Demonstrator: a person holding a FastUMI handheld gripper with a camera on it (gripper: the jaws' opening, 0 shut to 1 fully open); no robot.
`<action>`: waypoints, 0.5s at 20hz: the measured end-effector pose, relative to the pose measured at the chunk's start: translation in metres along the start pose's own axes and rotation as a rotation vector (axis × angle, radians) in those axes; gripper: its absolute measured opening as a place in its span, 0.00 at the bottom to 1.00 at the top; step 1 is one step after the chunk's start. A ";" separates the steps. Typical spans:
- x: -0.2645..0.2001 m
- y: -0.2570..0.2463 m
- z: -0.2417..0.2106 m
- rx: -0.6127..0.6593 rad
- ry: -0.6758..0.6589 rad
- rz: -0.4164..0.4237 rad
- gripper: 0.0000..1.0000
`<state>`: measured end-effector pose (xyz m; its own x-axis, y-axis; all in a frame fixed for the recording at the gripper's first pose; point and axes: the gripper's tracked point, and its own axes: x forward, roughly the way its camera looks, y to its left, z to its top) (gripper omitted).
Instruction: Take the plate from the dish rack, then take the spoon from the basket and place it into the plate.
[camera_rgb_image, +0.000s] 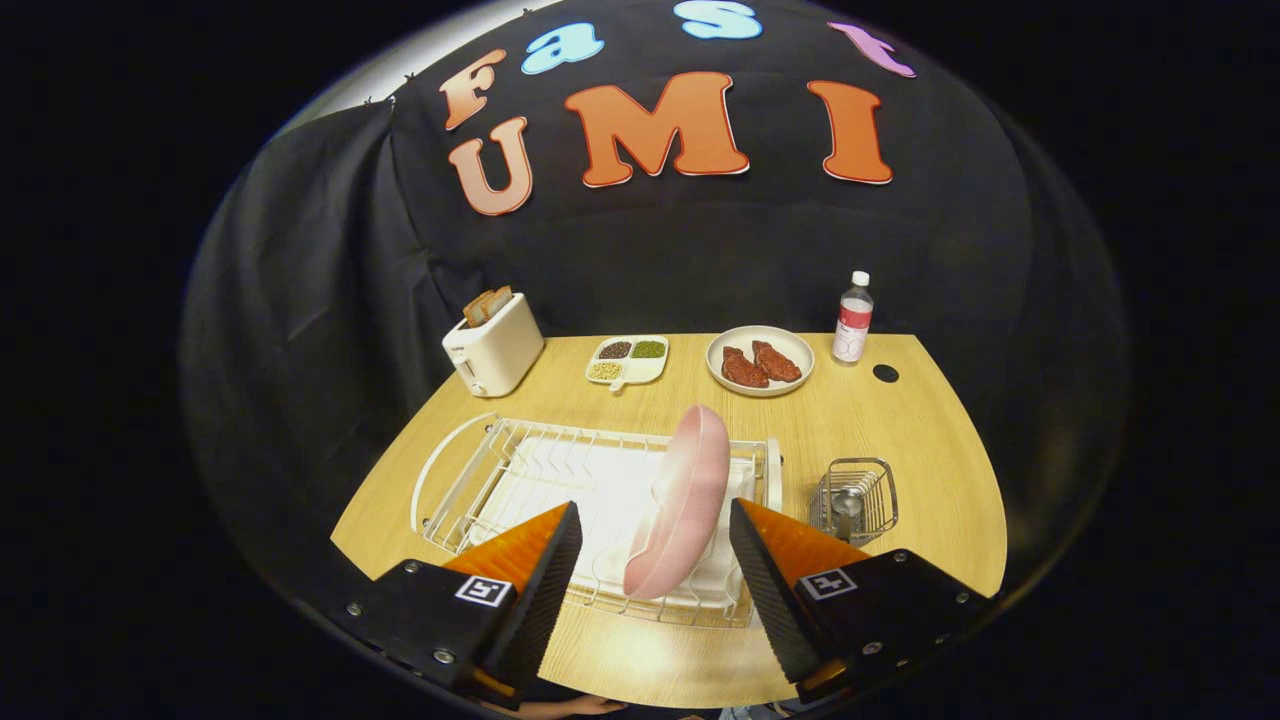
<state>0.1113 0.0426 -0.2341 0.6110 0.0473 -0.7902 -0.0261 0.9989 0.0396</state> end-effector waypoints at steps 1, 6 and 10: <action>0.007 -0.004 -0.002 -0.005 0.016 -0.016 0.89; 0.039 -0.019 -0.014 0.029 0.115 -0.065 0.88; 0.060 -0.024 -0.023 0.059 0.181 -0.086 0.87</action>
<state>0.1301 0.0218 -0.2967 0.4566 -0.0327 -0.8891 0.0696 0.9976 -0.0009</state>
